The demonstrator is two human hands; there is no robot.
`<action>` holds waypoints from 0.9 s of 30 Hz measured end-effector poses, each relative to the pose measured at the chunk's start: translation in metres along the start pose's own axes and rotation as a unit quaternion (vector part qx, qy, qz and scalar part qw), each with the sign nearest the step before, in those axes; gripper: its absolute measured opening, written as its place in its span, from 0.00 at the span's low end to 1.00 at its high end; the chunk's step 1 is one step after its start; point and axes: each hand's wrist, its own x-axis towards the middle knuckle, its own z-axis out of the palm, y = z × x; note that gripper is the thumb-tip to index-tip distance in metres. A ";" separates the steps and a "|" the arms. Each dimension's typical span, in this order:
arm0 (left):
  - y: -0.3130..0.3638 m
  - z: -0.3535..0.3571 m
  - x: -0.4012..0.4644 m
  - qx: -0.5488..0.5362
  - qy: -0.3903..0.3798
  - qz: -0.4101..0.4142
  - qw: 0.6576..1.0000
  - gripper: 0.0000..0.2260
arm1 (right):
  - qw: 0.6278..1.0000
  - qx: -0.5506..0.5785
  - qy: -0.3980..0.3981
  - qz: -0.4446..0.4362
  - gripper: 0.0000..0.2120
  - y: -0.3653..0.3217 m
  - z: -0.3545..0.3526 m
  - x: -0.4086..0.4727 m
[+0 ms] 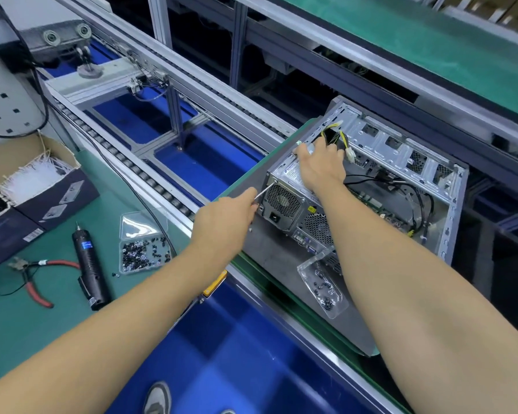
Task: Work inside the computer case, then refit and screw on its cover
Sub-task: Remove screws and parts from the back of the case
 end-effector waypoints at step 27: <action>0.019 0.006 -0.012 0.044 0.051 0.013 0.998 0.06 | 1.000 -0.017 -0.012 -0.010 0.21 0.002 0.001 -0.001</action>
